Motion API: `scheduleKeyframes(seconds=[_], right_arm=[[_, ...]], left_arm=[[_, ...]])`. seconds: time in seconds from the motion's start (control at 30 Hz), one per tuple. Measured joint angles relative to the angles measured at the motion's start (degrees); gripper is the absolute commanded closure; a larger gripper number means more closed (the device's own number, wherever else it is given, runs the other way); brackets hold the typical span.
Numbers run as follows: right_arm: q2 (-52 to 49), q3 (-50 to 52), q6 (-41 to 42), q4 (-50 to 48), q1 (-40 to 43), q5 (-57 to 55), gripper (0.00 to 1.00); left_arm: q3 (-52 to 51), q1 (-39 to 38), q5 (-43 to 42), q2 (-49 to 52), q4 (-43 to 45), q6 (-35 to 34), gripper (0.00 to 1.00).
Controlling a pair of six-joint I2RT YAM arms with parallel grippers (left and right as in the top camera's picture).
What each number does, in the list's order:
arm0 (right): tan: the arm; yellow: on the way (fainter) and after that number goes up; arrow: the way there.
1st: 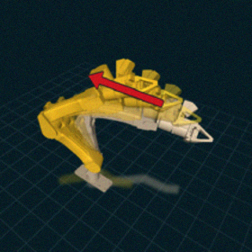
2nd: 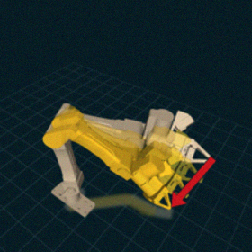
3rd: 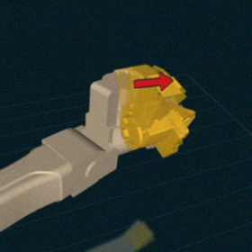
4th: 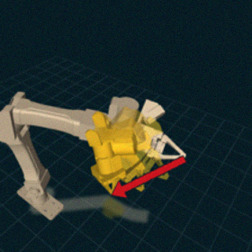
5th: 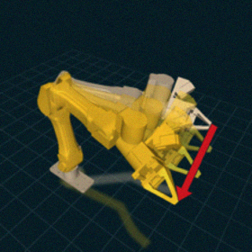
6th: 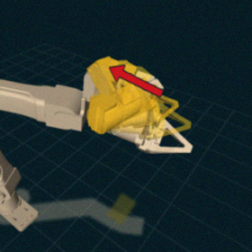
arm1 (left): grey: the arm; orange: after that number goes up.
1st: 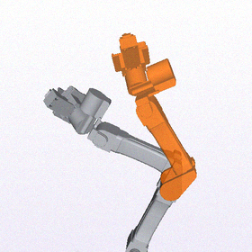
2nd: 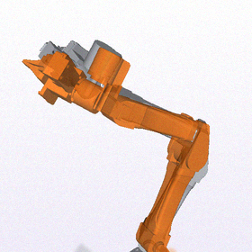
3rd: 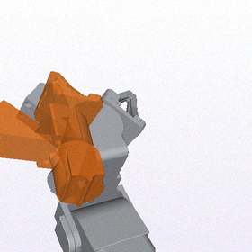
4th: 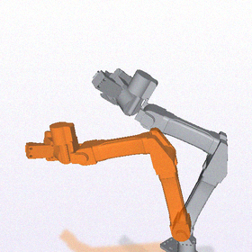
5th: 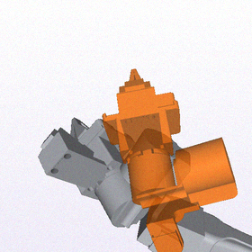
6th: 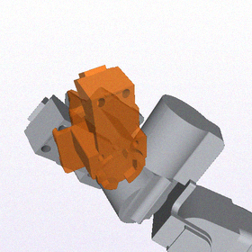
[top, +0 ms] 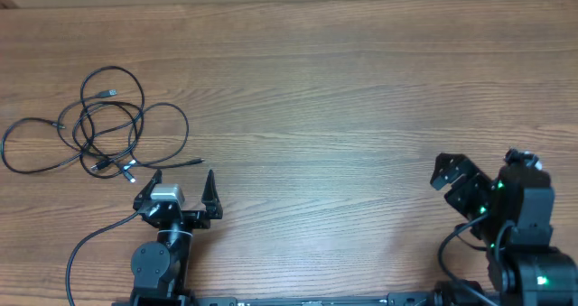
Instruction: Untangle cables
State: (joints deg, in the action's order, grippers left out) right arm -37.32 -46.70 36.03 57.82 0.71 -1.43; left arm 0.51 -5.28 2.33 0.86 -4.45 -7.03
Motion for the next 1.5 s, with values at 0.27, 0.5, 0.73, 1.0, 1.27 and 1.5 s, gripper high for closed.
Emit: scheduleKeyframes(seconds=[0.27, 0.5, 0.73, 1.0, 1.27, 1.5], right_arm=[[5.60, 12.26, 0.02, 0.15, 0.00, -0.02, 0.00], [12.17, 24.72, 0.44, -5.55, 0.00, -0.04, 0.00], [14.23, 30.36, 0.46, -8.57, 0.00, -0.04, 0.00], [14.43, 30.40, 0.46, -8.90, 0.02, 0.00, 0.00], [24.00, 33.81, 0.61, -18.97, 0.00, -0.07, 0.00], [31.67, 38.07, 0.81, -41.20, 0.00, -0.02, 0.00]], left_arm=[[0.00, 0.00, -0.02, 0.00, -0.02, 0.00, 0.00], [0.00, 0.00, 0.00, 0.00, -0.02, 0.00, 0.00], [0.00, 0.00, 0.00, 0.00, -0.02, 0.00, 0.00], [0.00, 0.00, -0.02, 0.00, -0.02, 0.00, 0.00], [0.00, 0.00, -0.02, 0.00, -0.04, 0.00, 0.00], [0.00, 0.00, -0.02, 0.00, -0.02, 0.00, 0.00]])
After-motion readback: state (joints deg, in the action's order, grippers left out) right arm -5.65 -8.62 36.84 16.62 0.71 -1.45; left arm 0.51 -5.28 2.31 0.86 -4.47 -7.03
